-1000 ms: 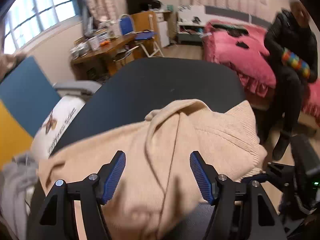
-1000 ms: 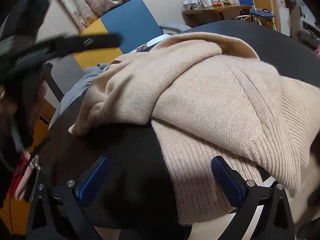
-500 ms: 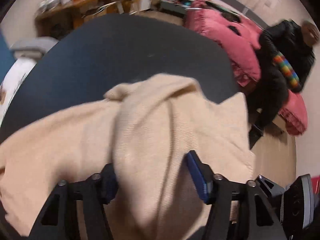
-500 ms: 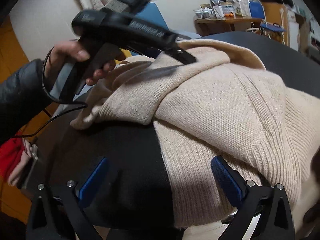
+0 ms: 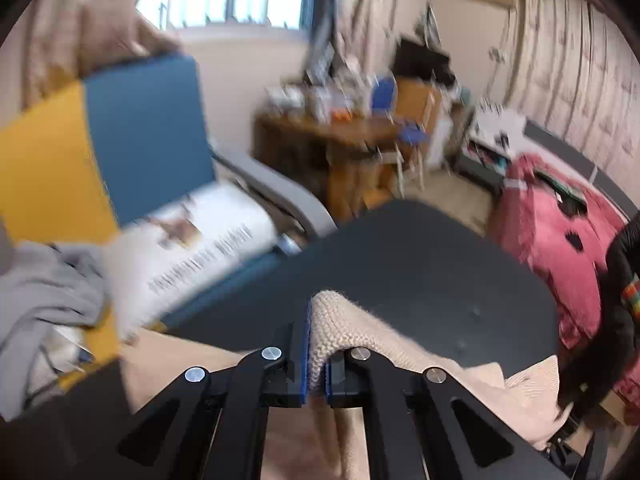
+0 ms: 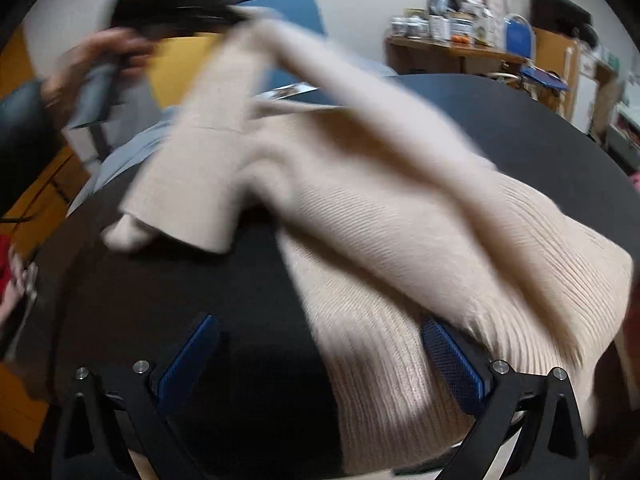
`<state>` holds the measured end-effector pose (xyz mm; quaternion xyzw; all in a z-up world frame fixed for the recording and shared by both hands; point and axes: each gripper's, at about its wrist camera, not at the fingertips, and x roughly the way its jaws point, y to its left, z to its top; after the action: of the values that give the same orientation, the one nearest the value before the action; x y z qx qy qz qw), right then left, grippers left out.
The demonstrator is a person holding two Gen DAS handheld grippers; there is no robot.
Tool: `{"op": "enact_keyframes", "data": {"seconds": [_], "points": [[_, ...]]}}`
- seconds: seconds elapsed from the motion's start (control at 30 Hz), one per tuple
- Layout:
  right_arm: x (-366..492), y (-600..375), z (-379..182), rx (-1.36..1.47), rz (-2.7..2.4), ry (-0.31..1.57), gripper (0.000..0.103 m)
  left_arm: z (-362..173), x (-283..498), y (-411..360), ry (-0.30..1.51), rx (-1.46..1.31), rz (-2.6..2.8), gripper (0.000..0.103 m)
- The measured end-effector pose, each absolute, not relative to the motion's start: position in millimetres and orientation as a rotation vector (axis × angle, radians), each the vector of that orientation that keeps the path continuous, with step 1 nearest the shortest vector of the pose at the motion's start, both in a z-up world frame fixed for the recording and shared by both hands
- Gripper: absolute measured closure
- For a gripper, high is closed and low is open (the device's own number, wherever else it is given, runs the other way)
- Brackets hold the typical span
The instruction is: Fold clothes
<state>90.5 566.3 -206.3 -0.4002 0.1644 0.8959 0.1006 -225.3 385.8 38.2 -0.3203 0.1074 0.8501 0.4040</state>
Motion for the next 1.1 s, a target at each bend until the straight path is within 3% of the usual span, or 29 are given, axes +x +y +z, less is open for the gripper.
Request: {"op": "enact_keyframes", "data": {"seconds": [0.1, 0.23, 0.33, 0.47, 0.57, 0.67, 0.77, 0.9, 0.93, 1.1], "points": [[82, 586, -208, -1.190, 2.614, 0.554, 0.000, 61, -207, 336, 0.206, -0.740, 2.165, 0.099], [77, 581, -210, -1.255, 2.599, 0.446, 0.000, 59, -157, 261, 0.089, -0.753, 2.159, 0.099], [79, 569, -213, -1.306, 2.594, 0.307, 0.000, 44, -116, 209, 0.037, -0.826, 2.151, 0.099], [91, 565, -211, -1.311, 2.597, 0.306, 0.000, 6, -72, 130, -0.050, -0.992, 2.205, 0.099], [99, 566, -210, -1.322, 2.588, 0.321, 0.000, -21, -43, 101, 0.043, -1.093, 2.262, 0.099], [85, 565, -202, -1.287, 2.604, 0.455, 0.000, -45, -20, 77, 0.185, -1.183, 2.325, 0.095], [95, 581, -198, -1.206, 2.625, 0.708, 0.000, -57, -10, 51, 0.274, -1.257, 2.404, 0.086], [129, 592, -196, -1.089, 2.597, 0.963, 0.000, -48, -1, 29, 0.261, -1.228, 2.461, 0.062], [140, 576, -192, -1.046, 2.576, 1.024, 0.000, -44, 2, 36, 0.283, -1.178, 2.438, 0.055], [157, 623, -181, -0.787, 2.432, 1.279, 0.000, -38, 32, 138, 0.513, -0.876, 2.139, 0.042]]}}
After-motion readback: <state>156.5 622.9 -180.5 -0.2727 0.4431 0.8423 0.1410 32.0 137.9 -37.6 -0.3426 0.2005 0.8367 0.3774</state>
